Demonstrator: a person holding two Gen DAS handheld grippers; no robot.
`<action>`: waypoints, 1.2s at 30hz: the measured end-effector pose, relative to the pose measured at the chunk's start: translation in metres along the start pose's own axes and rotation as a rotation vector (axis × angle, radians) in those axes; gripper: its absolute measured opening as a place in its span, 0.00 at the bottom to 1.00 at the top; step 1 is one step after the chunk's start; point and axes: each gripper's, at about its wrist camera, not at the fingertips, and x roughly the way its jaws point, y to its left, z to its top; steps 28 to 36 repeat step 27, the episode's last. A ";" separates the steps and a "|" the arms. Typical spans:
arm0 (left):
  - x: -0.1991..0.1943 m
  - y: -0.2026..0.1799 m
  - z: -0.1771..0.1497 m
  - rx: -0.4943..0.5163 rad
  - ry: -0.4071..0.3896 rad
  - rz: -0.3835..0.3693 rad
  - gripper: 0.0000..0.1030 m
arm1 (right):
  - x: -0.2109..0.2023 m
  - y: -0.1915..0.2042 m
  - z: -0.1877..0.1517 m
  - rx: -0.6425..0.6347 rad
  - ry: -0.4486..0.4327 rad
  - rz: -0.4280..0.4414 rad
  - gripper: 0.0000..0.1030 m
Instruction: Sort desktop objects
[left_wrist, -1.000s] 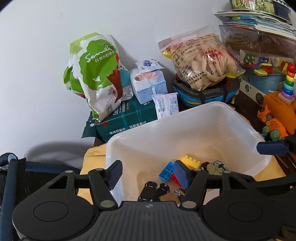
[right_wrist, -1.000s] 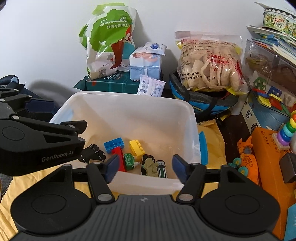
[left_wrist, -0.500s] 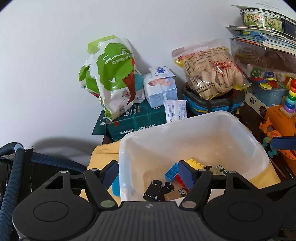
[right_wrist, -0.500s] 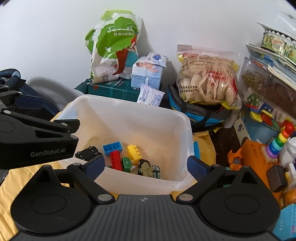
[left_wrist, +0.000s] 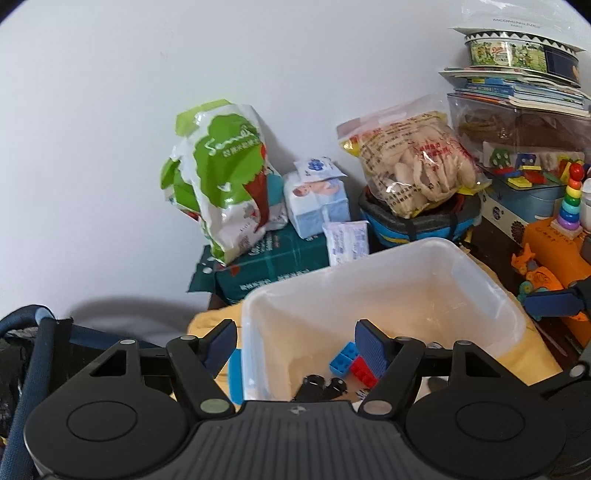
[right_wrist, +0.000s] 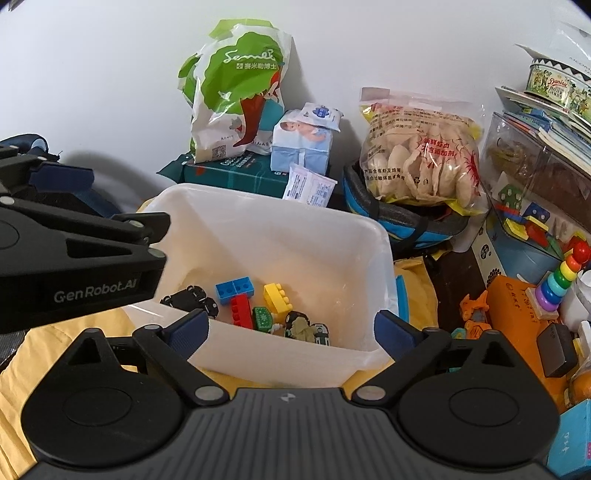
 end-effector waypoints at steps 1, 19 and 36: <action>0.000 0.001 0.000 -0.009 0.002 -0.002 0.72 | -0.001 0.000 0.000 0.003 0.000 0.002 0.96; -0.003 -0.003 0.004 0.032 0.020 0.031 0.72 | 0.004 -0.002 -0.001 0.030 0.069 0.023 0.97; -0.006 -0.005 0.010 0.037 -0.012 0.012 0.73 | 0.004 -0.002 0.000 0.038 0.063 0.024 0.97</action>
